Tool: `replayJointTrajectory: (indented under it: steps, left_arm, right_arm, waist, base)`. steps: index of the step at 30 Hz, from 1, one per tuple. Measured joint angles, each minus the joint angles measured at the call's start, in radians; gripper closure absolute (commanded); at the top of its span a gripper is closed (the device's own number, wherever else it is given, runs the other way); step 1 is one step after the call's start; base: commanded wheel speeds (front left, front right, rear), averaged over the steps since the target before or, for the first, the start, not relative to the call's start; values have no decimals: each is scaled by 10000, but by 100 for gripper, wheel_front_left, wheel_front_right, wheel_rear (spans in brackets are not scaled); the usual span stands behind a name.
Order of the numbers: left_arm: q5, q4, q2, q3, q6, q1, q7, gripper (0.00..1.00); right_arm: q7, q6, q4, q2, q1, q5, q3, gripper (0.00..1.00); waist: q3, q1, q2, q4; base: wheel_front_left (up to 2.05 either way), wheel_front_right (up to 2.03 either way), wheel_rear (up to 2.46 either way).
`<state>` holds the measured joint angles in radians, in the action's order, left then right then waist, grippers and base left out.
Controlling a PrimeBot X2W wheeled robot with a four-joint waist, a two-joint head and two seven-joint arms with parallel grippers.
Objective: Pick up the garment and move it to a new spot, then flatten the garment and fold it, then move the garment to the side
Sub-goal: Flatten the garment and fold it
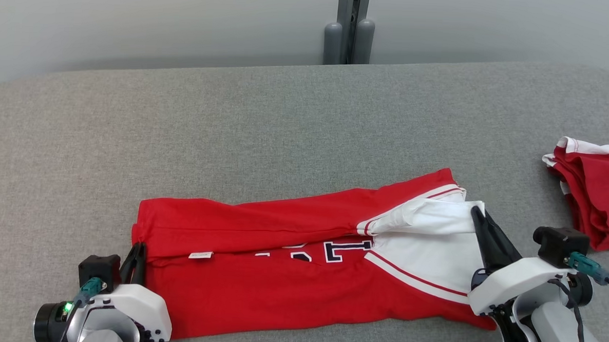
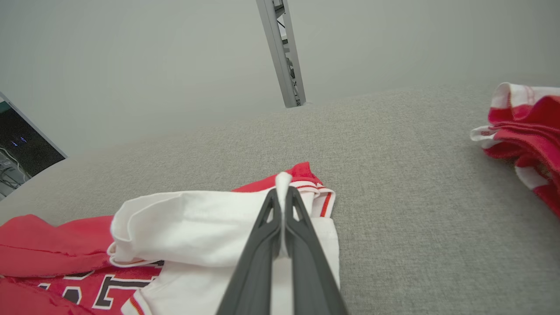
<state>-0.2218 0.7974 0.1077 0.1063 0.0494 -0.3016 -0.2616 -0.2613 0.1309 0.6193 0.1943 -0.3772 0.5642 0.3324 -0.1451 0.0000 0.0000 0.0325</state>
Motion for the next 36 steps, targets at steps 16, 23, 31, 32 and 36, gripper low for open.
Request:
replayJointTrajectory:
  steps: [16,23,31,32,36]
  left_arm:
    - [506,-1722,-320,-884,499,1474,0,0]
    - [909,-2527,-485,-1011,573,2232,0,0]
    - [1001,-2497,-562,-740,477,2225,0,0]
    - [999,-2495,-569,-723,476,2222,0,0]
    - [997,-2566,-575,-709,477,2214,0,0]
  right_arm:
    - [-2,0,107,-299,631,-46,-832,0]
    - [148,0,491,-247,660,-215,-974,0]
    - [936,-2,2125,-245,-45,-589,-748,0]
    - [940,0,2240,-291,-111,-593,-719,0]
    - [1160,0,2740,-412,-352,-637,-598,0]
  waist:
    - [442,0,0,40]
    - [411,0,0,-202]
    - [314,0,0,-745]
    - [302,0,0,-807]
    - [266,0,0,-992]
  base:
    - [0,0,0]
    - [0,0,0]
    - [0,0,0]
    - [0,0,0]
    - [0,0,0]
